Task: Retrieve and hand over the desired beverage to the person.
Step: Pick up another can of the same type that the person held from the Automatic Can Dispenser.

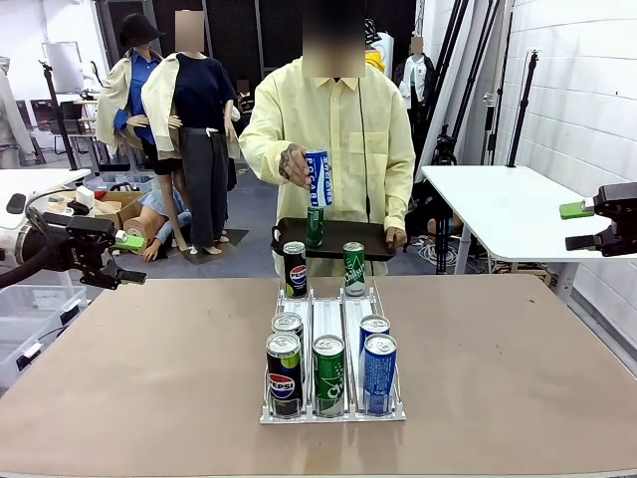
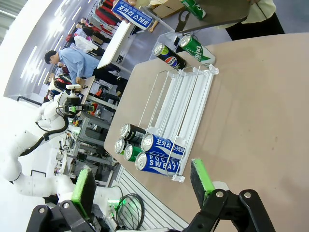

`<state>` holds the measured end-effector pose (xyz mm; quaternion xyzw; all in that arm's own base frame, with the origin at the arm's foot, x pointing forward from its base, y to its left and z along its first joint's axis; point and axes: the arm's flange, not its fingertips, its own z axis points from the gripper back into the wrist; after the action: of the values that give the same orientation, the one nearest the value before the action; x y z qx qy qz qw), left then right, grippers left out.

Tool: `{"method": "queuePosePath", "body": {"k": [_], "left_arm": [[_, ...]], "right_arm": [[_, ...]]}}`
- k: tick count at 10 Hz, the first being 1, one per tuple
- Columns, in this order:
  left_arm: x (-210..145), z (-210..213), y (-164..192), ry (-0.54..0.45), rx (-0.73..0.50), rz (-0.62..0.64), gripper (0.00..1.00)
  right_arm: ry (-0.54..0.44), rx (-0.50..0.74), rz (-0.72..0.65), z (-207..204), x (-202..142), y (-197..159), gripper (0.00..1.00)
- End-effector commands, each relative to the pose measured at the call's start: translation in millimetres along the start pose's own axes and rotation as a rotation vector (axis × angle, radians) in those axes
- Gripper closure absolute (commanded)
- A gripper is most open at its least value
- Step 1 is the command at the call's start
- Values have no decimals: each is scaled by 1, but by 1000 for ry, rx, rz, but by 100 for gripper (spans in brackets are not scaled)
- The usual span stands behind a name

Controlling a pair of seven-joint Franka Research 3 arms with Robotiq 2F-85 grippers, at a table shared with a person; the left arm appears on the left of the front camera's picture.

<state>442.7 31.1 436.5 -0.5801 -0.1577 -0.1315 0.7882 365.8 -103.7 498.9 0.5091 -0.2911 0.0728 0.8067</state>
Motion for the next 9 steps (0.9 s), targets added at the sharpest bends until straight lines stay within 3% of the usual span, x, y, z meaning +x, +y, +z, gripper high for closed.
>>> {"method": "queuePosePath", "body": {"k": [1, 9], "left_arm": [[0, 2, -2, -4, 0, -6, 0], [0, 2, -2, -4, 0, -6, 0]], "right_arm": [[-2, 5, 0, -1, 0, 0, 0], [-2, 5, 0, -1, 0, 0, 0]]}}
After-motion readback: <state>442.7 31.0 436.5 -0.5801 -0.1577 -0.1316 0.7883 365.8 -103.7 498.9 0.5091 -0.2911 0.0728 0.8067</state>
